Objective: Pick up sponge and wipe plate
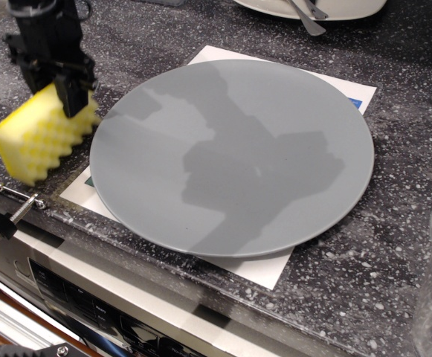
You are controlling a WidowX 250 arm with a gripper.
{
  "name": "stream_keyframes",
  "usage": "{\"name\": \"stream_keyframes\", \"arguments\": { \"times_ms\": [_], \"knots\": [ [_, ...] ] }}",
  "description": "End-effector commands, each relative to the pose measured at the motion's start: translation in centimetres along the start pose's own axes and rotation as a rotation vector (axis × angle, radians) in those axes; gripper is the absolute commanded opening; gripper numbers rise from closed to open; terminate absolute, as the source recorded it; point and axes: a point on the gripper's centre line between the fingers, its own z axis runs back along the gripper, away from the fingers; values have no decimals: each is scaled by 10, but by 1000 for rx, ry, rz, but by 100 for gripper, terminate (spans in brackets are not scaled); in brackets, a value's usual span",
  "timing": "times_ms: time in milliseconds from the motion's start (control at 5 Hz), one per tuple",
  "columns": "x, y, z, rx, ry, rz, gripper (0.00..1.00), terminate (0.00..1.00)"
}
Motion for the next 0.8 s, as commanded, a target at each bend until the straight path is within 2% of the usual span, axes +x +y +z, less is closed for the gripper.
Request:
{"name": "stream_keyframes", "arguments": {
  "times_ms": [0, 200, 400, 600],
  "knots": [
    [24, -19, 63, -57, -36, 74, 0, 0],
    [26, -55, 70, -114, -48, 87, 0, 0],
    [26, -79, 52, -112, -90, 96, 0, 0],
    [36, -92, 33, -44, -113, 107, 0, 0]
  ]
}}
